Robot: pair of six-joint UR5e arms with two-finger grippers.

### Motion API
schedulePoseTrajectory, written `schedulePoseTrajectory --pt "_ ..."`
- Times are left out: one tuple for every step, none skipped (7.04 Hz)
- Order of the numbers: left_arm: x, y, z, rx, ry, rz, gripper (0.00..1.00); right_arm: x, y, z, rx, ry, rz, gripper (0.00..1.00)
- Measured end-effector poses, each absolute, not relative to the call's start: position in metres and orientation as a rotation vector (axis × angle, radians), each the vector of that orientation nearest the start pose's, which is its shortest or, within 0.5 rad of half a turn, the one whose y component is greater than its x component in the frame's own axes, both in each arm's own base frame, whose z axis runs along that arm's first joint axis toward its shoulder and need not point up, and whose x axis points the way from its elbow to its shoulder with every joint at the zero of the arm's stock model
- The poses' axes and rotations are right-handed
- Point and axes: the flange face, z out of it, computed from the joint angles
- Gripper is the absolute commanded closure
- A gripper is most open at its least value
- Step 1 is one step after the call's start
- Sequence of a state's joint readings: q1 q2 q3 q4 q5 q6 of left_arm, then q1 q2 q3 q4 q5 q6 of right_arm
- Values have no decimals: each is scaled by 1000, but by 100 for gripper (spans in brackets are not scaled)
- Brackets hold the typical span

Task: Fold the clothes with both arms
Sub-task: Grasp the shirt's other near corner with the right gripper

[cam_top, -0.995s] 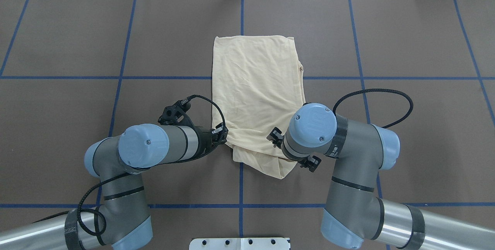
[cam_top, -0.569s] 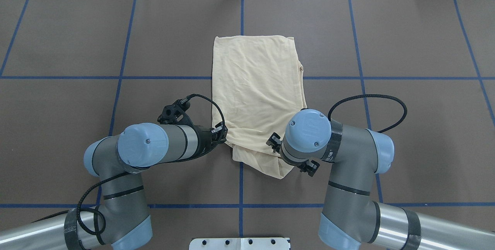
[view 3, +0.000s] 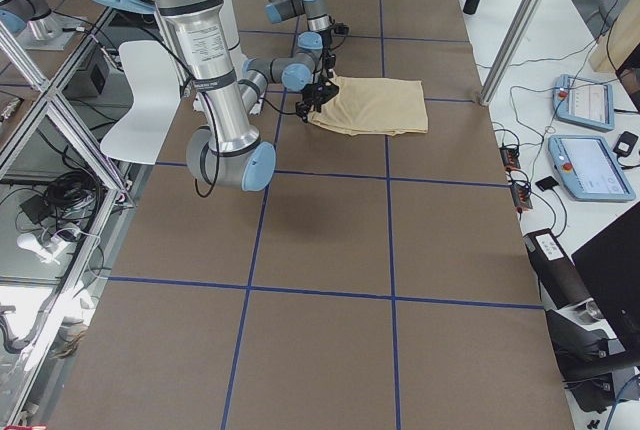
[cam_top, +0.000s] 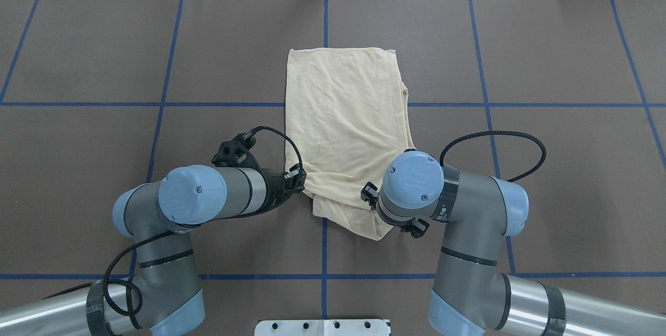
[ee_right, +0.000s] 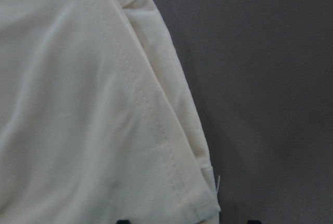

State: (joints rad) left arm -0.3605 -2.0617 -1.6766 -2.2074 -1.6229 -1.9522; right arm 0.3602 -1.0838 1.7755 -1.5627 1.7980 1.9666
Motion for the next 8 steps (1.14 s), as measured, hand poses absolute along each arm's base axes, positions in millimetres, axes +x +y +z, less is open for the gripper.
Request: schedulePoseTrajectory --pt "565 -350 256 -59 1255 -612 100 -560 -329 297 -235 -705 643 90" --pt "565 -350 256 -59 1255 -611 100 -560 -329 295 -236 -707 643 100" --pt "565 -350 256 -59 1254 -611 100 -561 -329 294 -237 -709 642 100" --pt "565 -350 256 -59 1255 -611 100 -560 -329 293 -236 -712 642 100" --pt "565 -350 256 -59 1255 -611 100 -559 -330 290 -235 -717 644 100" --pt "564 -350 257 -59 1255 -611 100 -556 -333 288 -235 -722 648 100" --pt "564 -350 257 -59 1255 -612 100 -552 -336 284 -235 -732 652 100" --pt "564 -350 257 -60 1255 -612 100 -543 -336 280 -236 -747 652 100"
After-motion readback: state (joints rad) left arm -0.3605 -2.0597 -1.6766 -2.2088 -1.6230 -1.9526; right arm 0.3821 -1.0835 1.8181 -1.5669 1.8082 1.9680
